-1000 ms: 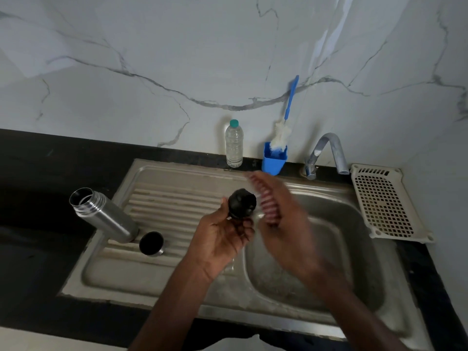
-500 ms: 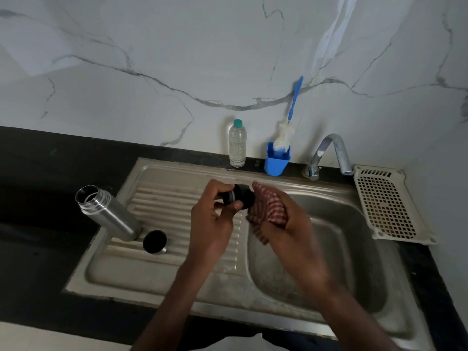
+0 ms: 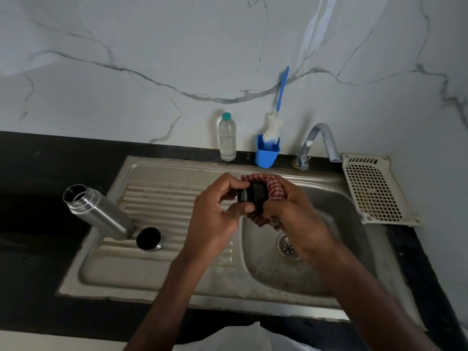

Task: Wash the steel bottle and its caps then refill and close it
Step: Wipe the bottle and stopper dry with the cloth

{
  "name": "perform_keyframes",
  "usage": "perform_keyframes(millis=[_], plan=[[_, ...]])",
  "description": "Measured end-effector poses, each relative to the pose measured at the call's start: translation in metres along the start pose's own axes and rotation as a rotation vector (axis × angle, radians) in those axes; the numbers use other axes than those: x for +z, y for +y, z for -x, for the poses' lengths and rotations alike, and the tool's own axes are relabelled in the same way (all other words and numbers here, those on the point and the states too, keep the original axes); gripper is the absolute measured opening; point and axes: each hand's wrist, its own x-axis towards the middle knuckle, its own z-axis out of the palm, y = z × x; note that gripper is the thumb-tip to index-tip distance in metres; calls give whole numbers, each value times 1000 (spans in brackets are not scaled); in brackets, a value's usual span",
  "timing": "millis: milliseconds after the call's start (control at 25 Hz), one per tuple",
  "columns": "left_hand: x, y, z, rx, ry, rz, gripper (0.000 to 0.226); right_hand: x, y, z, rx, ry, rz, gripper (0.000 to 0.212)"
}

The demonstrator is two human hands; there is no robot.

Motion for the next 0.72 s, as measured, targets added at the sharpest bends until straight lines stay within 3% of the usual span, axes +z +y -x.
perform_keyframes(millis=[80,120,240,320,400,480,720], plan=[[2,1,0,-64,-32,-102,29,0,6,2,0,5,-19,56],[2,3,0,-209,-47,-31,28,1,8,2,-49,11,35,57],[-3,9,2,-786,-69,596,26,3,8,6,-366,-3,390,63],[-4,8,10,-894,-58,886,28,-1,7,11,-587,-129,572,64],[-2,8,14,-802,-27,957,28,-3,4,11,-561,-161,530,67],[1,10,14,-631,10,860,31,-1,1,8,-340,-126,271,66],[12,21,17,53,114,-100,30,-2,2,3,198,-64,-290,57]])
